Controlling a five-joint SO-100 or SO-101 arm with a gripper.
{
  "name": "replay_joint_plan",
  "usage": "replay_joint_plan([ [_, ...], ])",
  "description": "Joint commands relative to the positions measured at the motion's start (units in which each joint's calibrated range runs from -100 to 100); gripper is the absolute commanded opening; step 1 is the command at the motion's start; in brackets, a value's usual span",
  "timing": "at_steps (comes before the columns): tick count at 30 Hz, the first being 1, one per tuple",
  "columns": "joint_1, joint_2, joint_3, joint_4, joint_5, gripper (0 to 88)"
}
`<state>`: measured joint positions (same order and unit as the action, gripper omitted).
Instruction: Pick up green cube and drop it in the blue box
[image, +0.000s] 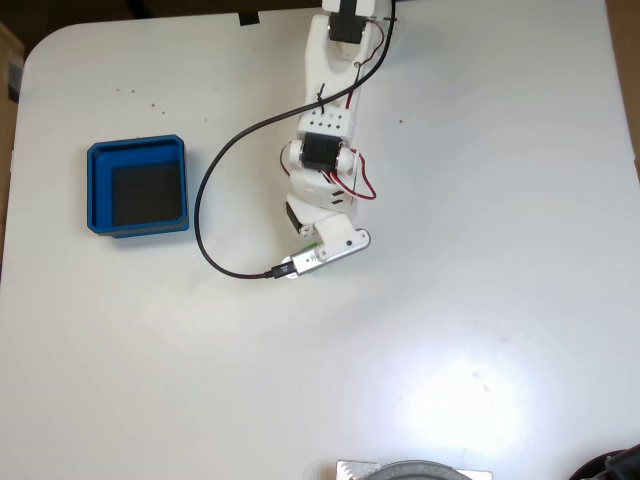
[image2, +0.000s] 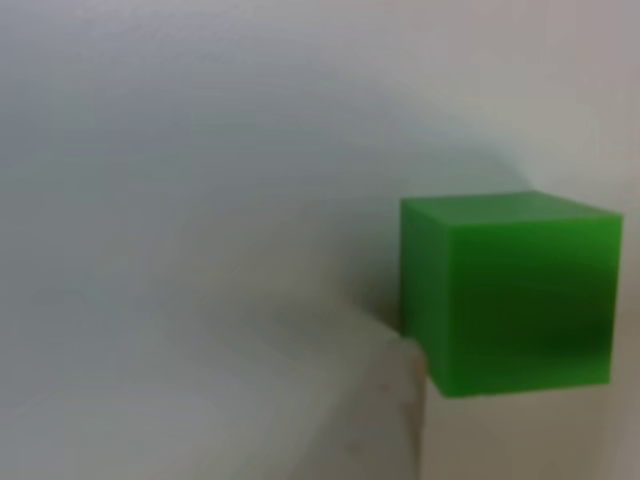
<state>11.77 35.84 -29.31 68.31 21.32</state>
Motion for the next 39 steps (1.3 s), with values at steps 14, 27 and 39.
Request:
replay_joint_plan([
  [14, -0.5, 2.0, -5.5, -0.4, -0.2, 22.9],
  [27, -0.6, 5.2, -7.0, -0.5, -0.4, 22.9],
  [39, -0.6, 5.2, -7.4, -1.6, -4.6, 22.9],
])
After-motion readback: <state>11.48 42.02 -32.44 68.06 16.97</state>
